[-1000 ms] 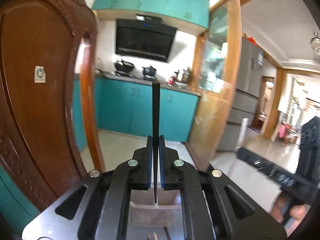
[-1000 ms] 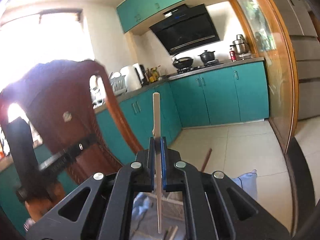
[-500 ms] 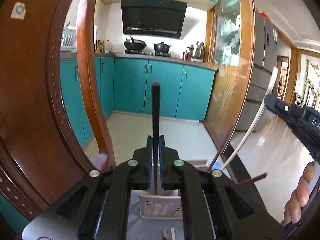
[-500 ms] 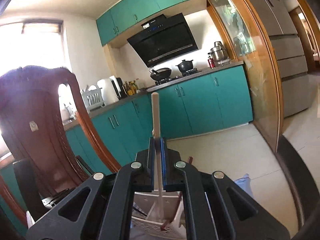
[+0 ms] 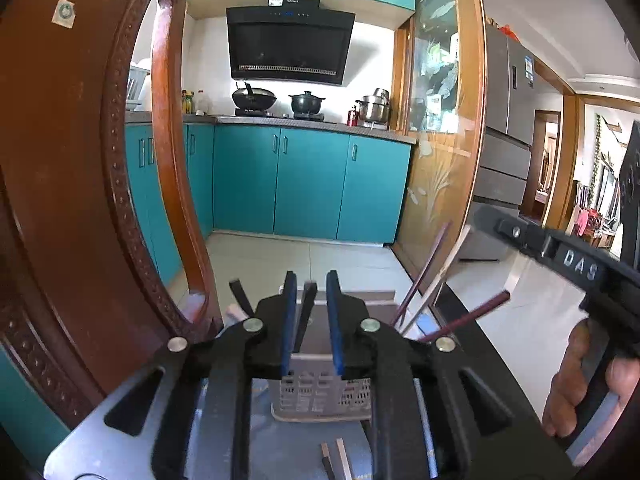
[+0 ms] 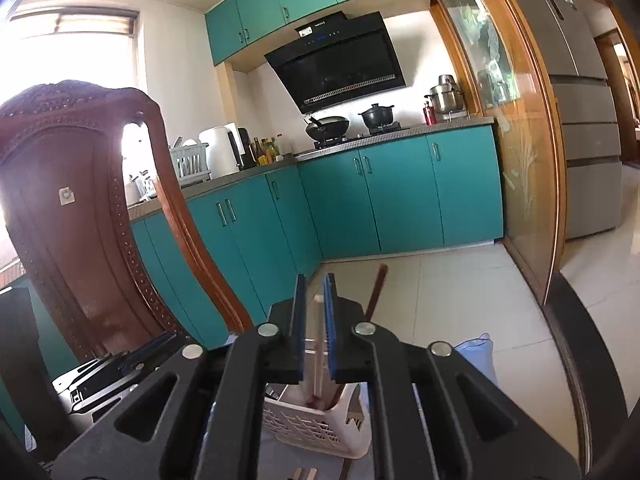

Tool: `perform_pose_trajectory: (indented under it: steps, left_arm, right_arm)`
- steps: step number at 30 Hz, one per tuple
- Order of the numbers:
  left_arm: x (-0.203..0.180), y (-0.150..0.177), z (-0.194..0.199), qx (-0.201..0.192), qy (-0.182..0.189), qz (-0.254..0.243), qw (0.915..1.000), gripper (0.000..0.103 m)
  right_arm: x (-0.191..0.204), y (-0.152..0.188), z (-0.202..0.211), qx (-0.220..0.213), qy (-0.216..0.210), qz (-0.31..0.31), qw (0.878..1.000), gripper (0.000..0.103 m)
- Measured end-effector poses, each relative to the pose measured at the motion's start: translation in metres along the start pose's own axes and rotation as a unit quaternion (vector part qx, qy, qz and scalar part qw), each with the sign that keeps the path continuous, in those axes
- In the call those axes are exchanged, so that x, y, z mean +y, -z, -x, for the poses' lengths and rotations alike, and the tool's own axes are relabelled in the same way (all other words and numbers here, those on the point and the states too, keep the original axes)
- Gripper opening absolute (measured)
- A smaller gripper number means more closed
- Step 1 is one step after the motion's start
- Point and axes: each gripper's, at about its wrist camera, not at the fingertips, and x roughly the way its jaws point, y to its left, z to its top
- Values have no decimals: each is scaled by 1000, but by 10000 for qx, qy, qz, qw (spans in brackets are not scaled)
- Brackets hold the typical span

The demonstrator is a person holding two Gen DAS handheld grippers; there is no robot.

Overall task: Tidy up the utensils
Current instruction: 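Drop both chopsticks into the white caddy and open both tools, then lower both tools to the remaining chopsticks and close each on one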

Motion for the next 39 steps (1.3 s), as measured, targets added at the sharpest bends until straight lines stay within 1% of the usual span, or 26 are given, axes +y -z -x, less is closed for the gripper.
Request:
perform_pose_trajectory:
  steps: [1,3,7,9,10,12,14,15,17,18,19,20,22,23,27,32,35,36,37,39]
  left_arm:
    - [0,3,2,21,-12,-11,10000,16]
    - [2,9,3,108,-80,-61,9999,16]
    - [2,20,7,240,-191,-146,9994,16]
    - [4,24,10,271,-226,-181,9992,17]
    - [4,26,11,288,-261,-209,9990,17]
    - [5,30,13,319,-317,-252,9987,18]
    - [5,35,17,360,-366,-277,9983,18]
    - [6,35,16,395,-383,-286,9981,18]
    - [7,41,17,498,-441,-300,9973,18]
    - [7,43,17,530,-452,-304,9971,19]
    - [7,47,16,593,-461,-308,9967,20]
    - [7,49,15,634,-467,-308,9964,21]
    - [8,55,14,742,-483,-302,9956,22]
    - [8,57,13,804,-489,-297,9951,22]
    - [8,65,11,956,-502,-286,9937,24]
    - [8,75,8,1128,-534,-322,9917,27]
    - [8,82,6,1258,-559,-339,9899,27]
    - [8,83,5,1293,-567,-340,9894,27]
    - [9,85,5,1334,-572,-341,9888,27]
    - [9,86,4,1410,-560,-346,9878,28]
  right_arm:
    - [1,0,4,-39,5,25,10000,19]
    - [2,1,12,-104,-15,73,9999,24]
    - [10,4,34,-265,-59,355,9990,30]
    - [12,11,49,-376,-249,405,9982,30]
    - [11,18,62,-521,-511,368,9967,30]
    - [13,31,76,-527,-809,448,9943,30]
    - [15,54,80,-271,-894,639,9936,30]
    - [14,66,77,-37,-889,704,9935,30]
    - [12,96,60,681,-806,713,9919,30]
    - [11,109,48,1118,-739,686,9886,30]
    - [10,126,34,1654,-581,670,9822,30]
    - [10,139,21,2072,-433,677,9750,30]
    - [8,164,0,2724,-161,701,9595,30]
    - [7,173,-7,2946,-46,708,9530,30]
    - [4,191,-22,3331,271,820,9389,30]
    - [2,207,-35,3638,319,769,9277,30]
    - [6,211,-38,3589,324,858,9288,29]
    - [9,211,-38,3594,343,923,9280,23]
    - [10,212,-37,3573,373,1006,9278,12]
    - [10,211,-40,3604,393,1025,9263,10]
